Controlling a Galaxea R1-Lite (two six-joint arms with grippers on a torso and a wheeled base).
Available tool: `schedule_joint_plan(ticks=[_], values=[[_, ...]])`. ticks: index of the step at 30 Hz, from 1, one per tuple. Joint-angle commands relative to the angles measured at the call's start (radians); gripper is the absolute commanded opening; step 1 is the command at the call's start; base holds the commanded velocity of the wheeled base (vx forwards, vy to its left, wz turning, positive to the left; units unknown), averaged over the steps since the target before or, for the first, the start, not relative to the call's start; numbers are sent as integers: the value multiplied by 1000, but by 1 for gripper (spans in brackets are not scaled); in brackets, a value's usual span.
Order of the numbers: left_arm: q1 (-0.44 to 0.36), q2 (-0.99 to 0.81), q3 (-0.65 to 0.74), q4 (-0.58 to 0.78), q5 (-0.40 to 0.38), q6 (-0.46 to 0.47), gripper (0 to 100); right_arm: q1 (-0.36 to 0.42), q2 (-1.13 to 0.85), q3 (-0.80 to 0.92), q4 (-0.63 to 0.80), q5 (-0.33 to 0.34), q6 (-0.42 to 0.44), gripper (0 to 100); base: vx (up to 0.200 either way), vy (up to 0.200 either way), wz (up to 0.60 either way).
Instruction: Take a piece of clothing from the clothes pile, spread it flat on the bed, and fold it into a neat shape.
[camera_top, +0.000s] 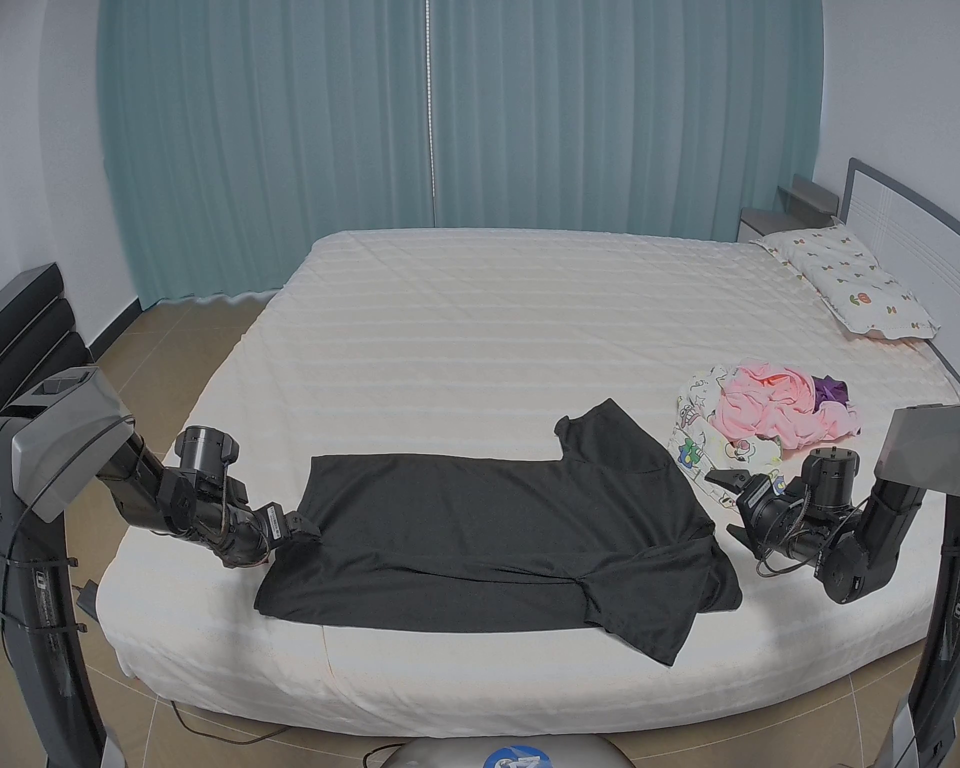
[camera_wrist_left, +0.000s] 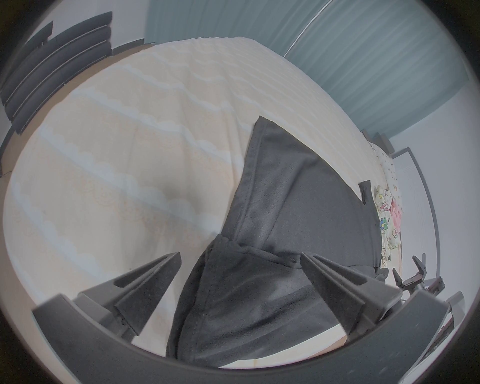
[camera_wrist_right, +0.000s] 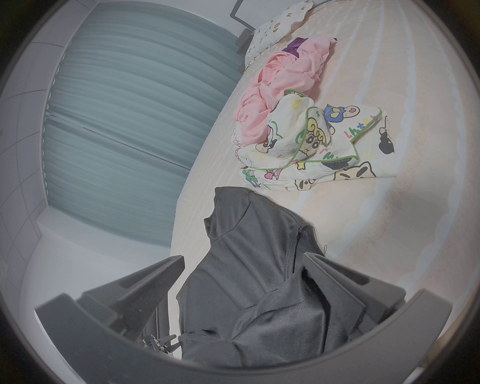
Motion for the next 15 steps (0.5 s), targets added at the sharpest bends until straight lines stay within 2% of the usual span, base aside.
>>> schedule_joint_plan(ticks=[1,3,4,10,15], values=[[0,28,-7,-14,-1,-2,100,3,5,-2,0,1,0,100,0,0,0],[0,31,-7,-23,-1,-4,100,4,5,1,0,1,-2,100,0,0,0],[0,32,-7,-26,-1,-2,0,4,5,1,0,1,-8,100,0,0,0],[3,29,3,-28,9,-5,0,4,9,1,0,1,-29,100,0,0,0],[6,8,26,-29,11,-36,0,22,9,7,1,-1,-103,100,0,0,0]])
